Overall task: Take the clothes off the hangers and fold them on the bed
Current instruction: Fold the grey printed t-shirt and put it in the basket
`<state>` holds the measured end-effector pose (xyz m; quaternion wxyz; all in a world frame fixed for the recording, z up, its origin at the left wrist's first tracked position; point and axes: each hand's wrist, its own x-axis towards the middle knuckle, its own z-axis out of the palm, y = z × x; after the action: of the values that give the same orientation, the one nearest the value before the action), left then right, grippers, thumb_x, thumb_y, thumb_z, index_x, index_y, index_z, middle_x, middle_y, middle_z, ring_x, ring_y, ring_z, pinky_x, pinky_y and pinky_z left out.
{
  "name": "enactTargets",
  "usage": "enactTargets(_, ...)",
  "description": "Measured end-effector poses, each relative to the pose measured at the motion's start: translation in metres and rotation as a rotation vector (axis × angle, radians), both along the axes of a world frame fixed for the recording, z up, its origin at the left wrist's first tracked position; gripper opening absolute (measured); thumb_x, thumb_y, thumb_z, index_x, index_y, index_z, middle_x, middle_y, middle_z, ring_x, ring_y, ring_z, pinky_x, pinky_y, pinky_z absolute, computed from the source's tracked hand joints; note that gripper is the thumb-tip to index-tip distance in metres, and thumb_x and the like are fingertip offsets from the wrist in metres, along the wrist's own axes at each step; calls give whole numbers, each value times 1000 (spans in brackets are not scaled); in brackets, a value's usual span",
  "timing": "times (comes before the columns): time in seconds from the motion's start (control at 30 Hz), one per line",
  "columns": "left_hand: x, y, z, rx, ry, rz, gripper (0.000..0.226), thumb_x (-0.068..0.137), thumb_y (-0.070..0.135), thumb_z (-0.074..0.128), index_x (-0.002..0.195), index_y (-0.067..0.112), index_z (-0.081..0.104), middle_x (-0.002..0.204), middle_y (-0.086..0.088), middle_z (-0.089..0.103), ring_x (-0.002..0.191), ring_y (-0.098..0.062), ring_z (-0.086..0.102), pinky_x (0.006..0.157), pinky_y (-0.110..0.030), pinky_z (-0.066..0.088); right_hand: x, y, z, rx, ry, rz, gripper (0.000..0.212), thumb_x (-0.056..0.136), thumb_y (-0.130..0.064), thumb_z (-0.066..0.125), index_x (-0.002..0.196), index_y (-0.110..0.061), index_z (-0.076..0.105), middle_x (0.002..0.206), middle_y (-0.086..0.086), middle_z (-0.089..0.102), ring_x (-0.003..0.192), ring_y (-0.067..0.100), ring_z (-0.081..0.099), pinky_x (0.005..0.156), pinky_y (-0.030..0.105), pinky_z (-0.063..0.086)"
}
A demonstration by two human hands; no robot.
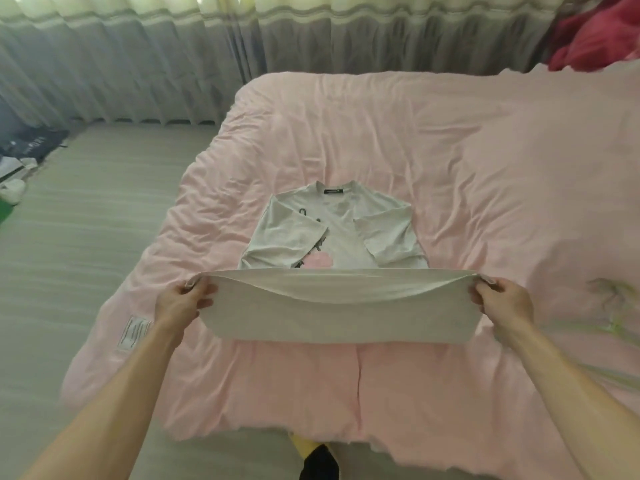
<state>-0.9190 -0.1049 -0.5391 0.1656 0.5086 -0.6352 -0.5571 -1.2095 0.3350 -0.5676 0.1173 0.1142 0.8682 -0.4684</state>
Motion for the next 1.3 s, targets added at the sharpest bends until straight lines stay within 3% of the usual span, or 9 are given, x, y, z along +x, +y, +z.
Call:
enactTargets(0.1, -41, -41, -12, -50, -40, 26, 24, 92, 38, 69, 91, 14, 70, 90, -5, 68, 72, -20, 58, 70, -33, 45, -37, -33, 12, 134, 23, 19, 33, 93, -38, 61, 83, -8, 67, 84, 15, 63, 82, 30, 56, 71, 38, 40)
enactTargets(0.23, -100, -98, -39, -61, -93, 34, 29, 94, 41, 66, 110, 16, 71, 111, -3, 65, 102, -23, 57, 93, -41, 45, -97, -70, -2, 219, 24, 33, 36, 100, -33, 50, 106, -1, 66, 103, 21, 65, 95, 35, 56, 81, 38, 41)
enactTargets(0.37, -159, -135, -65, -106, -127, 1, 25, 96, 44, 60, 88, 20, 64, 97, 0, 61, 95, -21, 53, 83, -36, 40, -143, -110, -17, 290, 91, 24, 28, 104, -29, 42, 94, -6, 55, 98, 22, 61, 88, 33, 48, 79, 39, 35)
enactTargets(0.47, -198, -156, -79, -158, -190, 24, 41, 100, 43, 53, 89, 5, 62, 88, -5, 59, 88, -25, 51, 77, -38, 38, -172, -135, -28, 301, 122, -3, 31, 105, -32, 42, 93, -6, 53, 93, 20, 60, 97, 42, 56, 79, 41, 36)
enactTargets(0.57, -229, -171, -88, -215, -217, 16, 39, 102, 44, 49, 100, 8, 64, 95, -8, 63, 92, -27, 54, 85, -41, 42, -199, -153, -36, 324, 134, 3, 29, 105, -34, 43, 92, -9, 52, 99, 24, 62, 100, 44, 56, 77, 40, 34)
enactTargets(0.73, -267, -189, -106, -262, -269, 3, 45, 103, 44, 47, 93, 2, 60, 90, -14, 60, 88, -30, 52, 77, -39, 36, -240, -176, -56, 336, 133, 27, 28, 104, -33, 46, 93, -8, 54, 104, 25, 64, 100, 43, 57, 76, 37, 32)
enactTargets(1.0, -320, -223, -138, -265, -320, 34, 48, 101, 43, 54, 67, 12, 42, 68, -5, 46, 77, -28, 46, 74, -43, 36, -314, -216, -100, 373, 92, 98, 30, 105, -34, 44, 91, -8, 53, 105, 29, 64, 101, 44, 58, 74, 36, 30)
enactTargets(1.17, -349, -244, -164, -294, -321, 33, 45, 100, 44, 53, 81, 4, 52, 74, -6, 49, 77, -25, 47, 73, -41, 37, -350, -232, -132, 373, 126, 111, 31, 106, -34, 43, 88, -9, 49, 90, 24, 59, 95, 46, 58, 73, 39, 33)
enactTargets(1.3, -368, -252, -176, -304, -343, 3, 41, 101, 44, 52, 80, 9, 53, 74, -4, 51, 79, -23, 48, 73, -38, 36, -362, -240, -151, 405, 113, 117, 29, 106, -33, 40, 94, -8, 49, 99, 30, 62, 98, 48, 57, 74, 40, 31)
